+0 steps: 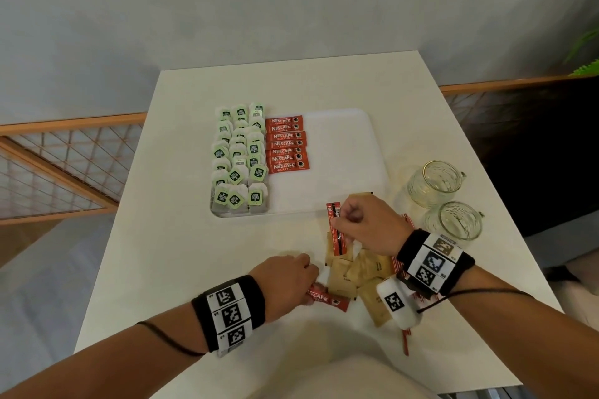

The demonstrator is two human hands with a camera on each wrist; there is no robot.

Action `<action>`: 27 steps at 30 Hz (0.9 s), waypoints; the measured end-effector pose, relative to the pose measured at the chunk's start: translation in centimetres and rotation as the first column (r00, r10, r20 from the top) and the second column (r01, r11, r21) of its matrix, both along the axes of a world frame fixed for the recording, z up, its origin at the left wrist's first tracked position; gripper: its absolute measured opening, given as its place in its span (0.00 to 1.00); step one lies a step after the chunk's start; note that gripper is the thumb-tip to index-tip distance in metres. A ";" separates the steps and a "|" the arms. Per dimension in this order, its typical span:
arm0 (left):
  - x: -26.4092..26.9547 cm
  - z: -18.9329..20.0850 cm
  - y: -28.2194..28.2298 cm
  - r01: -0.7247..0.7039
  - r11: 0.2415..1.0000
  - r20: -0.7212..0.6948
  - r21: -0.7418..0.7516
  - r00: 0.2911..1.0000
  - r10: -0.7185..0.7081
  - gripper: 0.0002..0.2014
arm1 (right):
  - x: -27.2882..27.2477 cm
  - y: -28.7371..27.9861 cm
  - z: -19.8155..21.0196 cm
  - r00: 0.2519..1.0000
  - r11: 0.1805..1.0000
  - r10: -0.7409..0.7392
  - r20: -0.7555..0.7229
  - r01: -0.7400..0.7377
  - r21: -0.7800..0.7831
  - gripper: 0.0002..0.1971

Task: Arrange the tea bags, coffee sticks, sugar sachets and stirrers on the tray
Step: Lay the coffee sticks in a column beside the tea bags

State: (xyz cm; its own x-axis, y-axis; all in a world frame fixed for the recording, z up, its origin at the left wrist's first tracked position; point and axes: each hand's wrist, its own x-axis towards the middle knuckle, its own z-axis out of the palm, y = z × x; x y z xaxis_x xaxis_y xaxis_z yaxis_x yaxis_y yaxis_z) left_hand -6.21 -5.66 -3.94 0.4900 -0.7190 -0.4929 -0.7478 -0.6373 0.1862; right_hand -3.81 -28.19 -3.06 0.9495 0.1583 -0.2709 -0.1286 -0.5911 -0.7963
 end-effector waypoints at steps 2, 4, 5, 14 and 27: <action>0.1 0.0 0.4 0.031 1.000 0.023 0.000 0.999 -0.031 0.17 | 0.2 0.2 -0.2 1.000 0.999 -0.009 0.014 0.008 0.032 0.10; 0.5 0.0 0.9 0.047 0.999 0.050 0.003 0.998 -0.047 0.16 | 0.6 0.5 -0.4 0.999 0.998 -0.021 0.028 0.019 0.057 0.08; 0.8 0.1 1.2 0.044 0.999 0.056 0.004 0.997 -0.044 0.16 | 0.8 0.7 -0.5 0.999 0.998 -0.029 0.031 0.027 0.062 0.06; 5.8 2.0 4.1 -0.393 0.900 -0.313 -0.190 0.893 0.324 0.08 | 2.1 1.2 -0.2 0.996 0.982 -0.094 -0.009 0.094 0.164 0.17; 8.5 3.6 1.4 -0.713 0.421 -0.428 -0.560 0.685 0.590 0.28 | 3.9 3.4 1.3 0.999 0.962 0.019 -0.040 -0.008 0.272 0.09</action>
State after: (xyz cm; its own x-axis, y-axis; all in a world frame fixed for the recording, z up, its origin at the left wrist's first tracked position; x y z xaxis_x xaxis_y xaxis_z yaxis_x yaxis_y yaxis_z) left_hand 2.30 -4.22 -0.33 0.9225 -0.3530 -0.1563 -0.0854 -0.5815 0.8090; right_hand 0.12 -24.83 -1.78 0.9355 0.2441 -0.2555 -0.1589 -0.3554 -0.9211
